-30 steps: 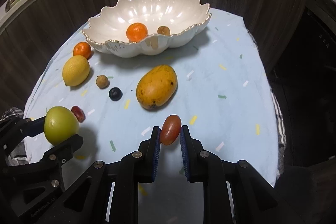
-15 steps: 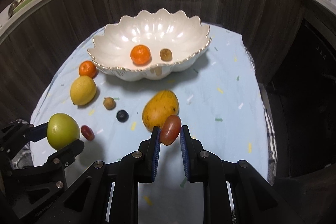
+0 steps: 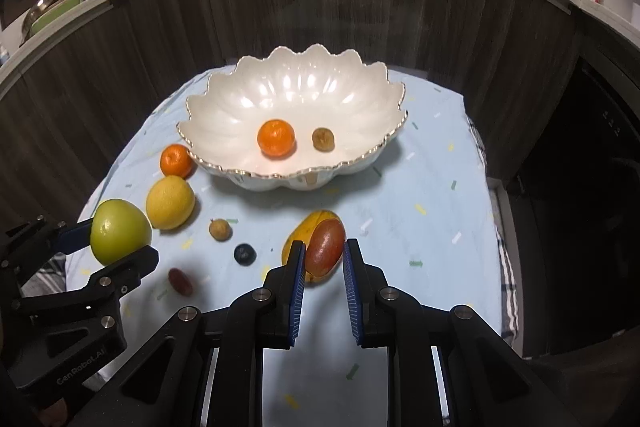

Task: Organize fruits
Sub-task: 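Lift green apple and red date with both grippers toward the bowl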

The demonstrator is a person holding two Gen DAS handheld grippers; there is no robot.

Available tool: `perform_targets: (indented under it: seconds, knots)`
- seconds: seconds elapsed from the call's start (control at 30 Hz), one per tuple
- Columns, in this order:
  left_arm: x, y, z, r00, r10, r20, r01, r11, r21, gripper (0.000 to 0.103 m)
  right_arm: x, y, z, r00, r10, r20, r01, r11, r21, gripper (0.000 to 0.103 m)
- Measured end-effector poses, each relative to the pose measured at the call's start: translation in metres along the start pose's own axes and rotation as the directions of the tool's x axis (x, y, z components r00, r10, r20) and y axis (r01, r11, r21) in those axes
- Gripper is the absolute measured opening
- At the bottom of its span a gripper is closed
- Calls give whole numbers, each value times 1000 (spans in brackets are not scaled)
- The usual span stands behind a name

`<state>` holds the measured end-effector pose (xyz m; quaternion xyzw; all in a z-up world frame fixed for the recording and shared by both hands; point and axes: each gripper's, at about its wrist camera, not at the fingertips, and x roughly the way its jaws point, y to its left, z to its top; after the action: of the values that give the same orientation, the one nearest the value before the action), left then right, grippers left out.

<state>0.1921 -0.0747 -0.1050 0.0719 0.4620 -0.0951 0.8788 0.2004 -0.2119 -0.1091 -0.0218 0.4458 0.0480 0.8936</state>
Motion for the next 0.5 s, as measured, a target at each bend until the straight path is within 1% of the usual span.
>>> perform_targets:
  seconds: [0.5]
  knots:
    - [1, 10, 40, 998, 10, 55, -11, 1000, 9, 48, 4, -5, 34, 998, -4, 55, 3, 1000, 12, 20]
